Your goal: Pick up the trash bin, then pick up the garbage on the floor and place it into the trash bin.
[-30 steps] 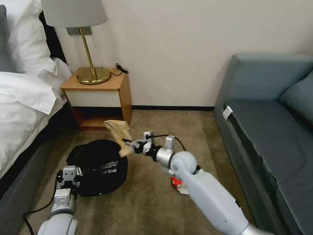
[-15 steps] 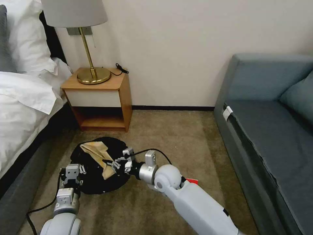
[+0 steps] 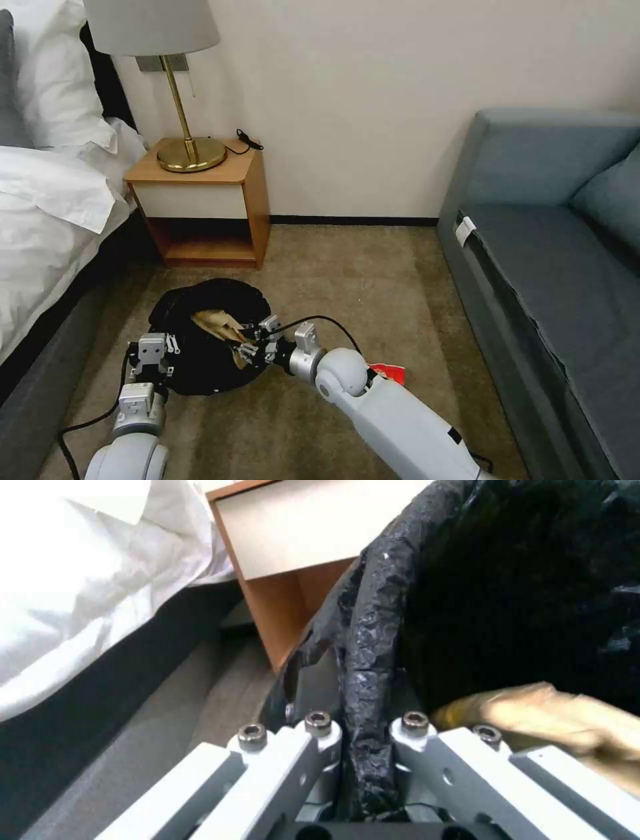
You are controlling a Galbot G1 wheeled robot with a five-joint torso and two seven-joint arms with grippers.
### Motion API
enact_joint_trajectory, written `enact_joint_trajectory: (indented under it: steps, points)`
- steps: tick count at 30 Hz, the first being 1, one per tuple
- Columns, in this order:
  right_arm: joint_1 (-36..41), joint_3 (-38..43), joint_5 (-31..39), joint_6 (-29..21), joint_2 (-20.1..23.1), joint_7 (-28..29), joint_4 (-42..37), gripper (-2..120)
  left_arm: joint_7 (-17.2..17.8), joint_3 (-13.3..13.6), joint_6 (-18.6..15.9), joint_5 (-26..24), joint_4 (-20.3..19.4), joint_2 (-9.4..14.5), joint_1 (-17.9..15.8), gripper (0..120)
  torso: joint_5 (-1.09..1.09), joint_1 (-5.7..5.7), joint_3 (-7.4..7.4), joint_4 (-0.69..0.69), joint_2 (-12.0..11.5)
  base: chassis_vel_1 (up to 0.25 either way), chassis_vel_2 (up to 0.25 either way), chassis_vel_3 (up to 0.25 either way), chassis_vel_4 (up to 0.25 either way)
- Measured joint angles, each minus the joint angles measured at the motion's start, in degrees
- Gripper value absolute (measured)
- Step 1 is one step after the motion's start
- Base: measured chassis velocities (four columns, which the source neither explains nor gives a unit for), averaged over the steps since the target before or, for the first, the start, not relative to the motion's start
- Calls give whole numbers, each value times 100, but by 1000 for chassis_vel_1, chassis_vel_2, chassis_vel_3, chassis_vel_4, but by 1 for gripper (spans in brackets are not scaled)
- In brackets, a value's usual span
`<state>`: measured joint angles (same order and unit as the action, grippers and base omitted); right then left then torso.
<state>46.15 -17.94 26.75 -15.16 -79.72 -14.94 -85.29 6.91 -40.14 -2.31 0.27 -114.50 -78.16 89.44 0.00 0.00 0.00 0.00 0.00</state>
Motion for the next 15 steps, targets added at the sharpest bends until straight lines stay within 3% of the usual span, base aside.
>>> enact_joint_trajectory:
  steps: [6,12,15]
  points:
    - [-15,-101,-495,-14,110,373,-302,75,-13,-85,108,1,143,68,-10,2,0,0,0,0,0,0,0,0,0]
    - [-56,-102,-568,-446,356,636,-729,97,-16,-147,337,-38,301,132,-32,2,1,0,0,0,0,0,0,0,0]
    - [-58,-59,-528,-591,479,711,-880,99,-15,-172,350,-40,330,150,-37,2,0,0,0,0,0,0,0,0,0]
